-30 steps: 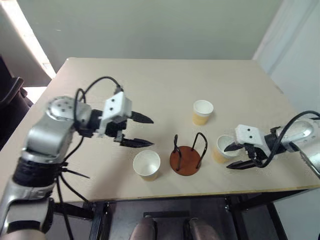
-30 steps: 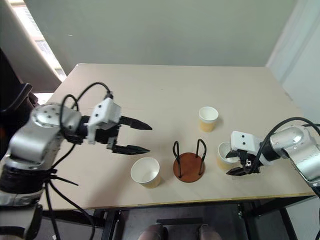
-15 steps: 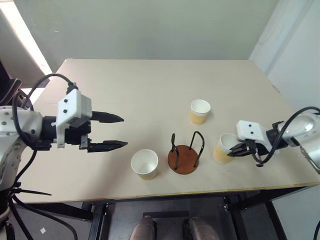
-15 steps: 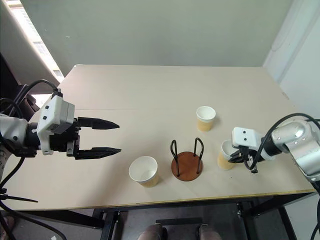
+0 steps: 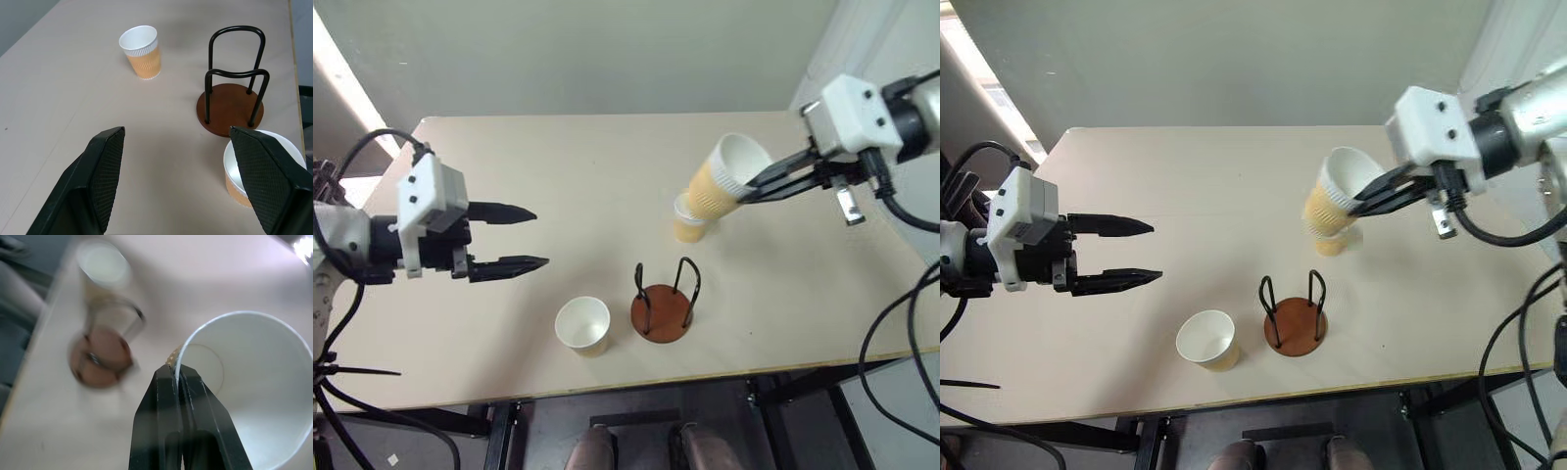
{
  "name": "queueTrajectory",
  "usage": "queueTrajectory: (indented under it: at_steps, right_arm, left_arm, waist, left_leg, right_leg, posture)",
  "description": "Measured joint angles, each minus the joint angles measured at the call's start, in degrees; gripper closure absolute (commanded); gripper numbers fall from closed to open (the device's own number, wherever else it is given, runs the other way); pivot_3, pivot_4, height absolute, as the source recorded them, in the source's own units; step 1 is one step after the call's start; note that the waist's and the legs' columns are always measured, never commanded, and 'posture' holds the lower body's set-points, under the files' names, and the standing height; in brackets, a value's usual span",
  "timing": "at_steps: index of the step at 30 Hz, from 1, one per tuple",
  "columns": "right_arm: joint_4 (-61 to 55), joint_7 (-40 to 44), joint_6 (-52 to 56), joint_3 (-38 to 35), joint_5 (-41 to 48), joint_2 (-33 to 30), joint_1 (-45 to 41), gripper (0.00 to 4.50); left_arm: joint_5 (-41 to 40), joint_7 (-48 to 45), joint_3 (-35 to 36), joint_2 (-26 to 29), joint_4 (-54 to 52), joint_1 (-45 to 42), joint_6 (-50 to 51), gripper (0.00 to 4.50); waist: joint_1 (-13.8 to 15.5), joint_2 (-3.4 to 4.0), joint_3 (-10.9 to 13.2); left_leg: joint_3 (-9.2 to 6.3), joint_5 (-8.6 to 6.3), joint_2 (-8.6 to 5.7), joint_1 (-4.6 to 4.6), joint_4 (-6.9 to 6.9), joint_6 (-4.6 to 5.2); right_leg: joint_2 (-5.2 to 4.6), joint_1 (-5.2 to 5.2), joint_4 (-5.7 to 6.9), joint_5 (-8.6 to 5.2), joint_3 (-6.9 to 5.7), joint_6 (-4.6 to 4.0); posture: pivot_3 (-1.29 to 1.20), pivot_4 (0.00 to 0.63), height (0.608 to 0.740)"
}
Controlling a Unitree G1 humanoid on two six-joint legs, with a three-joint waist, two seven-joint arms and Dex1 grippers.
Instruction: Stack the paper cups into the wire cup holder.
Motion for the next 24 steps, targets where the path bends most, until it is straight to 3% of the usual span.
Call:
queueTrajectory:
  at_steps: [5, 13, 19, 22, 24]
  right_arm:
    - [-2.48, 0.03, -1.99, 7.16, 3.28, 0.70, 0.59, 4.48]
    - [-3.92, 0.04, -4.98, 11.36, 4.72, -0.52, 1.61, 4.48]
    - [-3.94, 0.04, -6.27, 12.82, 4.04, 0.90, 1.60, 4.48]
    - [-3.83, 0.04, -7.23, 13.84, 2.45, 0.99, 1.60, 3.92]
    - [-3.52, 0.04, -8.22, 14.37, 1.11, 1.13, 1.61, 3.29]
  left_arm:
    - [-1.25, 1.68, -0.55, -0.51, -1.36, 0.51, 0.29, 0.84]
    - [-3.52, 3.83, 1.04, -0.52, -4.11, 3.18, 1.56, 0.84]
    - [-4.13, 4.52, 1.49, -0.16, -5.02, 4.50, 1.95, 0.84]
    - [-4.43, 5.34, 1.90, 0.27, -5.72, 4.64, 2.14, 0.84]
    - [-4.72, 5.54, 2.24, 0.35, -6.02, 4.70, 2.21, 0.84]
  waist:
    - [0.27, 0.03, 0.02]
    - [0.07, 0.03, 0.02]
    - [0.02, 0.02, 0.02]
    - [0.04, 0.02, 0.02]
    - [0.02, 0.02, 0.02]
  left_leg:
    - [0.01, 0.08, 0.04, -0.20, 0.03, -0.13]
    - [0.06, 0.07, 0.06, -0.14, 0.02, -0.13]
    - [0.06, 0.07, 0.07, -0.08, 0.04, -0.13]
    - [0.06, 0.07, 0.07, -0.08, 0.06, -0.13]
    - [0.06, 0.07, 0.07, -0.08, 0.07, -0.13]
  right_leg:
    - [0.00, -0.14, -0.04, 0.07, -0.01, 0.14]
    - [0.00, -0.16, 0.05, 0.05, 0.01, 0.09]
    - [0.00, -0.16, 0.24, -0.14, 0.00, -0.42]
    - [-0.01, -0.16, 0.25, -0.06, -0.01, -0.52]
    - [-0.01, -0.16, 0.25, -0.03, -0.01, -0.55]
  posture:
    - [0.00, 0.150, 0.740]
    - [0.00, 0.150, 0.740]
    - [0.00, 0.150, 0.740]
    - [0.00, 0.150, 0.740]
    - [0.00, 0.150, 0.740]
